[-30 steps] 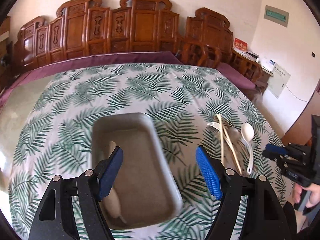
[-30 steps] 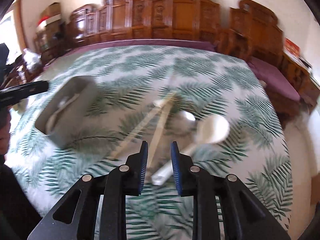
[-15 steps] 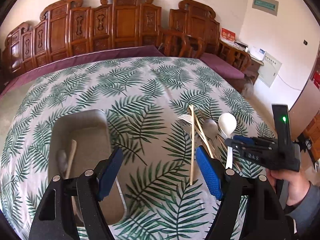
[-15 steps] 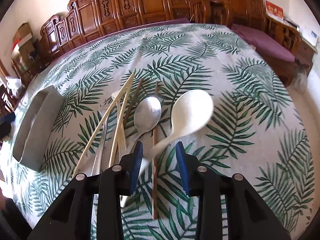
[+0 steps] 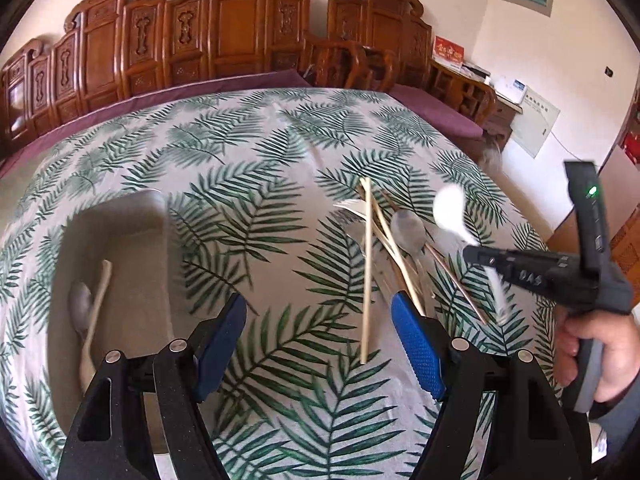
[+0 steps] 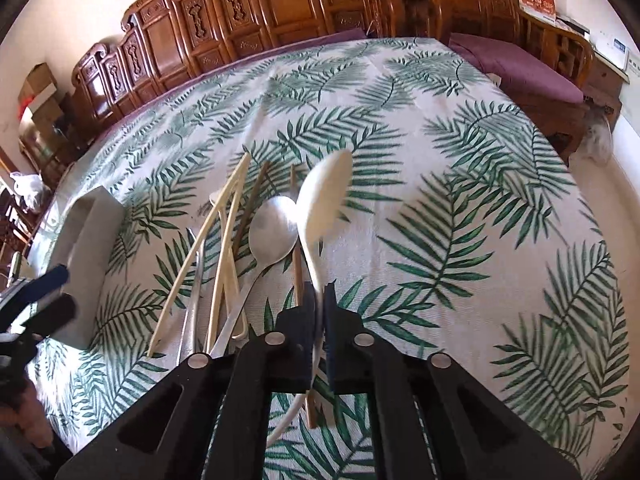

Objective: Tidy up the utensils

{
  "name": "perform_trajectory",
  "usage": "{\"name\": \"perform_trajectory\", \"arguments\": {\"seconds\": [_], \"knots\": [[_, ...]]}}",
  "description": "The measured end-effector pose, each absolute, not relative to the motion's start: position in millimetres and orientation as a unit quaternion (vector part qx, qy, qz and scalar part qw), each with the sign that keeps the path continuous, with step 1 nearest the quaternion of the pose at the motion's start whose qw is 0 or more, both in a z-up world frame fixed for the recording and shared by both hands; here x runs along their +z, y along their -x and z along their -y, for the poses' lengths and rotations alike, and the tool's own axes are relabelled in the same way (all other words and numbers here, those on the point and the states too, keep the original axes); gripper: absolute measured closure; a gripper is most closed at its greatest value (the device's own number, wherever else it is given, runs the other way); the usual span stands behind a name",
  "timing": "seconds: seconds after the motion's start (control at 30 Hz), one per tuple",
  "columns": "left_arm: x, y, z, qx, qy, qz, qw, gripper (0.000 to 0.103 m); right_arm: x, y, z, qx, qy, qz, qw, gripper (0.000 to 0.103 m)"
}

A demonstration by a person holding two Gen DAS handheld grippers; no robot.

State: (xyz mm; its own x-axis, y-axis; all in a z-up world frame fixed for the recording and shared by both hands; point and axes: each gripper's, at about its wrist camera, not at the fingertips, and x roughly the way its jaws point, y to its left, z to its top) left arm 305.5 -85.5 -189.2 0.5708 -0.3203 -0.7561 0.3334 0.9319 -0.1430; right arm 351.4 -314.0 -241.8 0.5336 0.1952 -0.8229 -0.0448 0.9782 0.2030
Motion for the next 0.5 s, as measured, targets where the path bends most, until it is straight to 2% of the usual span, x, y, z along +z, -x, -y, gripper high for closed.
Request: {"name": "perform_trajectory", "arguments": {"seconds": [0.1,0.37,0.5], "knots": [[-196.2,-305.0,96.8,-0.193,-0.02,-0.426,0.884,0.035,-230.0,-344.5,316.3,0.077,-0.074,-0.467,0.878,0.098],[-229.1,-313.9,118.0,-0.21,-0.034,-0.453,0.866,0.056,-210.9,-325.4,313.9,0.097,-0.042,-0.451,0.886,0.098],[-240.4,-320.7,122.1,-0.211,-0.033,-0.461,0.861,0.06,-204.7,-317.6,314.0,0.104,-0.034,-0.447,0.888,0.098]]}}
